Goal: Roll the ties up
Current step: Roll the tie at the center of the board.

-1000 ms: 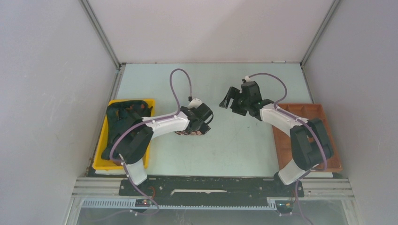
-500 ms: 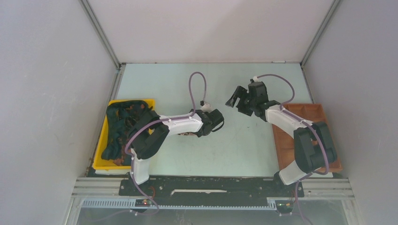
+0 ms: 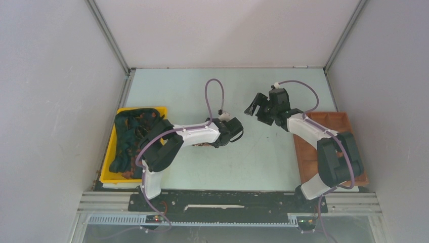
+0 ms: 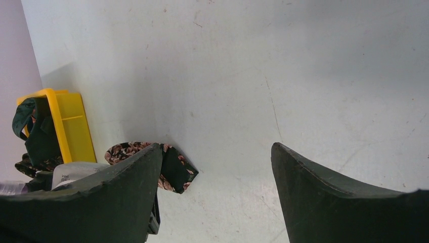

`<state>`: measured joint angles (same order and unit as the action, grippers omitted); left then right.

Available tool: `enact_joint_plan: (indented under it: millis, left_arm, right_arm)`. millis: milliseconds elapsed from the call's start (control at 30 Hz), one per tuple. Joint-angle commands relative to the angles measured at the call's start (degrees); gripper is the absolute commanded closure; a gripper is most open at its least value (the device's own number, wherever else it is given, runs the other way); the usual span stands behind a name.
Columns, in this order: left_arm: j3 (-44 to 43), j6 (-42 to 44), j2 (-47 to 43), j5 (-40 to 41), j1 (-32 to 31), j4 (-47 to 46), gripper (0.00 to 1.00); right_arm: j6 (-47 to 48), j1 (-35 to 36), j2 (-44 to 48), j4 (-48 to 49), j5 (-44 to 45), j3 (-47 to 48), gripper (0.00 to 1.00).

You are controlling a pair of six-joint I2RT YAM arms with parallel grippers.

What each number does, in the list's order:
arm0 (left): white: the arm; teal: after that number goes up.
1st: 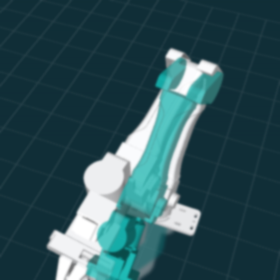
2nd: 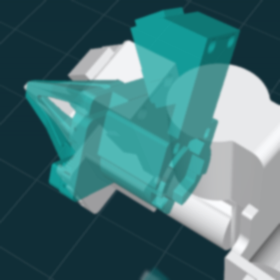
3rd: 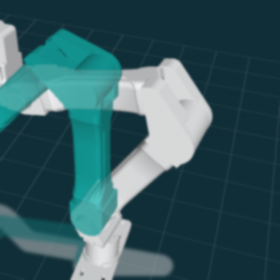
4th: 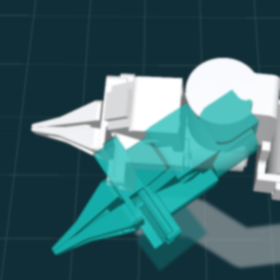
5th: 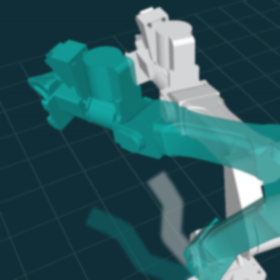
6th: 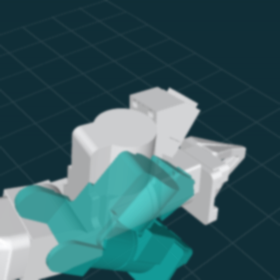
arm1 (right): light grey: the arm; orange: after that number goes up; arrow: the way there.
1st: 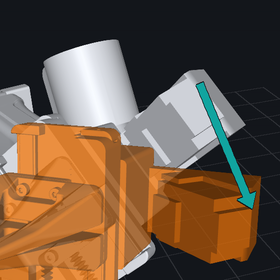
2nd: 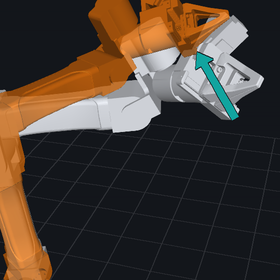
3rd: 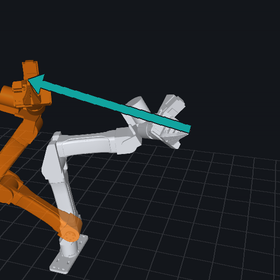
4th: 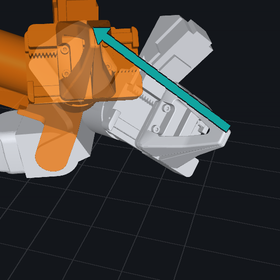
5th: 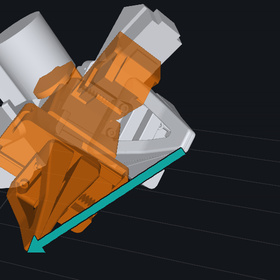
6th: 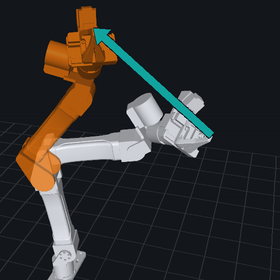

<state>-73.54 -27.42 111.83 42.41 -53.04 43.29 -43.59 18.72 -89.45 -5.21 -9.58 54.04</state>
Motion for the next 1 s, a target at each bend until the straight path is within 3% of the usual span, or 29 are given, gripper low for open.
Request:
enact_joint_plan:
  millis: [0, 467, 667, 967]
  left_arm:
    - [-1.17, -1.41, -3.56, -5.82, -0.49, -2.07, 0.32]
    - [2.03, -1.05, -19.04, -4.98, 0.33, -2.61, 0.19]
    - [11.68, -0.23, -30.43, -9.07, 4.90, -9.24, 0.19]
    - [30.11, -0.65, -46.08, -22.21, 17.11, -25.86, 0.18]
  right_arm:
    - [-0.64, -0.47, 2.19, 2.21, -0.26, -0.34, 0.18]
    - [-0.26, 1.44, 1.72, 4.65, -1.33, -1.03, 0.22]
    - [-0.64, 8.36, 1.94, 10.25, -1.82, -0.96, 0.27]
    - [-2.60, 19.62, -3.72, 16.51, -7.79, 1.75, 0.49]
